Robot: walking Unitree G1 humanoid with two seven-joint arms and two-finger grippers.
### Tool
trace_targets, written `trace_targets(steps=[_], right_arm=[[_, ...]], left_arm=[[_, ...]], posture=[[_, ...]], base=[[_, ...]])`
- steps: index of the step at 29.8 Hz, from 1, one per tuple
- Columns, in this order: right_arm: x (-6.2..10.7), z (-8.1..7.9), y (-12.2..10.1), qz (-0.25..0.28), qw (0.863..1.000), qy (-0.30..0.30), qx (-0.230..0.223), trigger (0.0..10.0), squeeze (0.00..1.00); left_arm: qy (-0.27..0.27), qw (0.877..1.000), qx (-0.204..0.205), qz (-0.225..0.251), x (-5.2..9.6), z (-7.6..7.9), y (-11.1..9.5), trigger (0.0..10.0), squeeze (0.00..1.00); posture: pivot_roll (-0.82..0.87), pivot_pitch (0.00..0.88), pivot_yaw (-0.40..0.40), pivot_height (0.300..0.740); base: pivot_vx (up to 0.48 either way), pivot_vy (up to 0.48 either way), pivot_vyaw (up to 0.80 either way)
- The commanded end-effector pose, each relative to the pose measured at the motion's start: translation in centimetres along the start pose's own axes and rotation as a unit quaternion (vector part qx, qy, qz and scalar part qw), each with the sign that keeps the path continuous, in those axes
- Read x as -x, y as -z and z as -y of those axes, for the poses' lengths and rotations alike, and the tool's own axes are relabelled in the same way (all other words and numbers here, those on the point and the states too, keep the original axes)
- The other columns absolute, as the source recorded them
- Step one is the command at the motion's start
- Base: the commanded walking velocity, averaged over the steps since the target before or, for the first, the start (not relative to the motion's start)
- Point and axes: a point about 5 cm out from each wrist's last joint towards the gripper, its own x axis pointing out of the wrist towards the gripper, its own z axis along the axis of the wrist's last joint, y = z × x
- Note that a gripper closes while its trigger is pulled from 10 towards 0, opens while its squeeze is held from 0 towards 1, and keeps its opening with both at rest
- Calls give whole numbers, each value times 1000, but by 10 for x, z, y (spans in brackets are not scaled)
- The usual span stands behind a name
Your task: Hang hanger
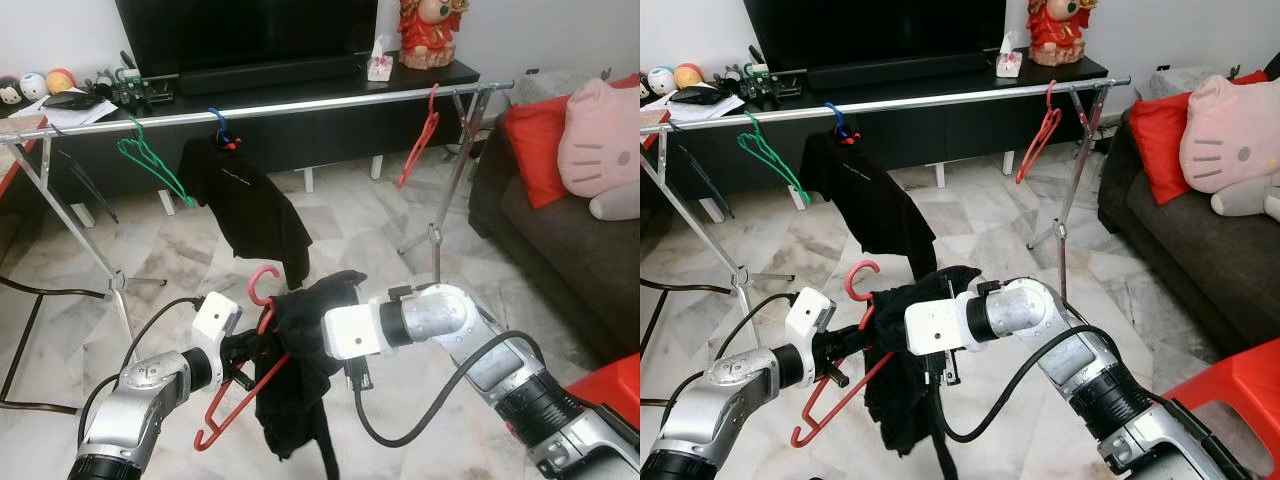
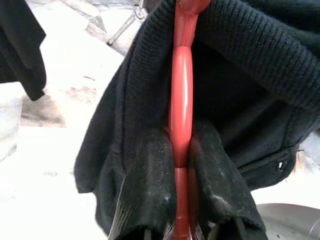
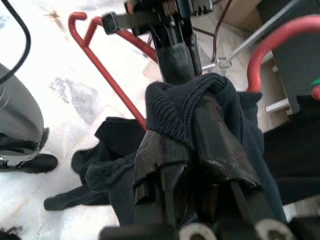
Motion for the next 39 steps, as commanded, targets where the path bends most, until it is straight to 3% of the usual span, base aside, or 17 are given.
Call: trace_targets(steps=[1,2,4,5,6,22,24,25,28,30,31,32,33,35,39], right_arm=[[-2,2,-6,9,1000,-5,6,10000,161],[-2,3,-8,12,1000,-5,5,10000,506],[-2,3,-8,12,1000,-4,5,10000,506],[-2,3,-8,11,1000,-5,5,10000,957],[-2,3,-8,11,1000,-4,6,10000,1000],[-5,-1,-8,9,1000,-10,2,10000,1000],[-2,8,-8,6,1000,24,5,10000,1000],[6,24,-5,-2,996,88,7,10000,1000],[11,31,-3,-8,993,115,10,10000,1000],[29,50,11,-53,980,190,21,10000,1000],[29,50,11,-53,980,190,21,10000,1000],[32,53,13,-58,978,199,23,10000,855],[41,60,18,-73,971,225,24,10000,0],[49,64,22,-87,967,238,26,10000,0],[55,58,28,-89,977,193,31,10000,0]], left_arm=[[-8,1000,-12,13,1,-3,-7,10000,0],[-9,1000,-12,13,1,-3,-7,10000,0],[-10,1000,-12,13,1,-3,-7,10000,0],[-11,1000,-12,13,1,-3,-6,10000,0],[-12,1000,-13,13,1,-4,-6,10000,0],[-19,1000,-12,17,1,-5,-6,10000,0],[-11,1000,-16,16,2,-4,-6,10000,0],[6,1000,-22,15,4,-3,-4,10000,0],[14,999,-25,14,5,-2,-4,10000,0],[43,999,-21,24,8,1,-2,10000,0],[43,999,-21,24,8,1,-2,10000,0],[49,998,-23,24,8,2,-2,10000,0],[62,997,-32,23,9,5,-1,10000,0],[73,996,-43,19,9,6,0,10000,0],[86,994,-64,12,11,8,2,10000,0]], posture=[[-97,0,65,740],[-97,0,65,740],[-97,0,65,740],[-97,0,65,740],[-97,0,65,740],[-96,0,64,740],[-101,0,63,740],[-99,0,62,740],[-99,0,62,740],[-102,0,60,740],[-102,0,60,740],[-102,0,60,740],[-110,0,58,740],[-110,0,58,740],[-114,0,58,740]], base=[[0,0,0],[0,0,0],[0,0,0],[0,0,0],[0,0,0],[0,0,0],[0,0,0],[0,0,0],[0,0,0],[0,0,0],[0,0,0],[0,0,0],[0,0,0],[0,0,0],[0,0,0]])
